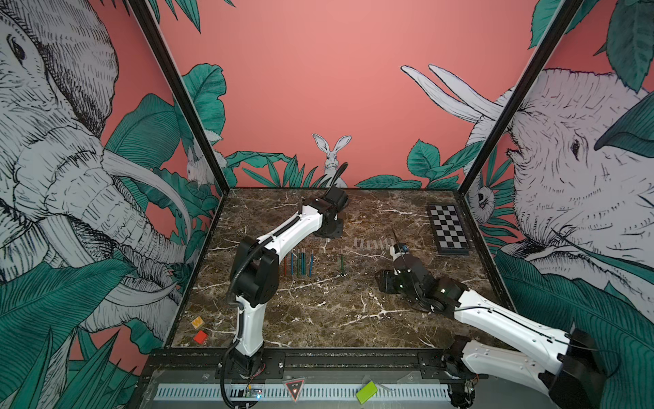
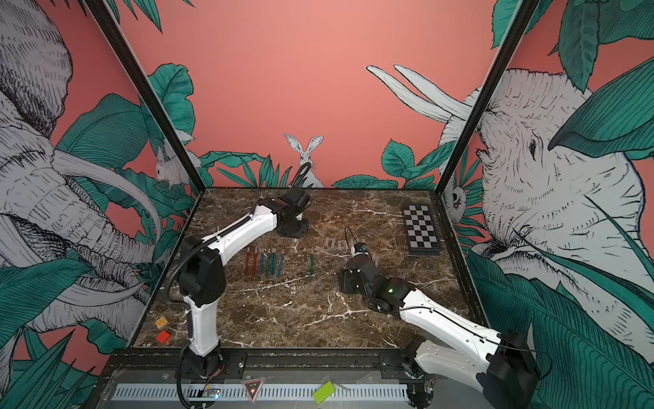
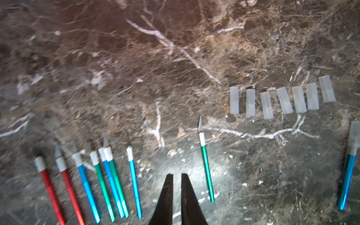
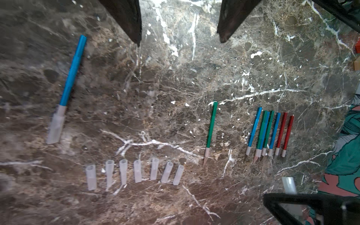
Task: Remove protective caps from carving knives
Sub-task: Place the protective sleeve at the center of the board.
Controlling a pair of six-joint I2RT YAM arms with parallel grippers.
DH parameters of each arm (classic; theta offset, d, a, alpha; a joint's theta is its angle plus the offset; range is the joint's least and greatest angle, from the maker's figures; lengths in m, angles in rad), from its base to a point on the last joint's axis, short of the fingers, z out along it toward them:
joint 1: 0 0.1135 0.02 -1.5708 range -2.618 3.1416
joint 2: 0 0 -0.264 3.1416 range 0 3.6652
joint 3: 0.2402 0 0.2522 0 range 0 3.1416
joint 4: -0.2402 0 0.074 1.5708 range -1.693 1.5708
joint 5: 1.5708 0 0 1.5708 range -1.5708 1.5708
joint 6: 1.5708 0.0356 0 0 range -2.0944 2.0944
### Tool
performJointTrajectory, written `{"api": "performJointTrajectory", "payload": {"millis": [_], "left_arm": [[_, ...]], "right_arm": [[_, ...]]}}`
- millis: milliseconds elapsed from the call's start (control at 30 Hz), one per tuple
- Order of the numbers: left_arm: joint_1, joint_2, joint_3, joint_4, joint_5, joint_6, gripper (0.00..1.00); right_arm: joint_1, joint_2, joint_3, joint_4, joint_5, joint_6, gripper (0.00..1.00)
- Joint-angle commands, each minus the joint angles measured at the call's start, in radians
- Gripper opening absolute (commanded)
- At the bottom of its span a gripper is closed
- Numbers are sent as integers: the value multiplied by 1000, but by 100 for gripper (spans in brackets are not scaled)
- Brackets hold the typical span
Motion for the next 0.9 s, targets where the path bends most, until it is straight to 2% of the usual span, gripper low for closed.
{"api": "performJointTrajectory", "payload": {"millis": [0, 200, 433, 867], "left_arm": [[-20, 91, 131, -96, 32, 6, 0], [-34, 275, 338, -158, 68, 29, 0], [-32, 452, 566, -264, 49, 55, 0], [-31, 555, 679, -259, 82, 8, 0]], "right_arm": [[-5, -54, -12, -103, 50, 1, 61], [-5, -153, -50, -137, 46, 21, 61], [-5, -179, -58, -154, 30, 18, 61], [-4, -195, -82, -131, -6, 24, 61]]}}
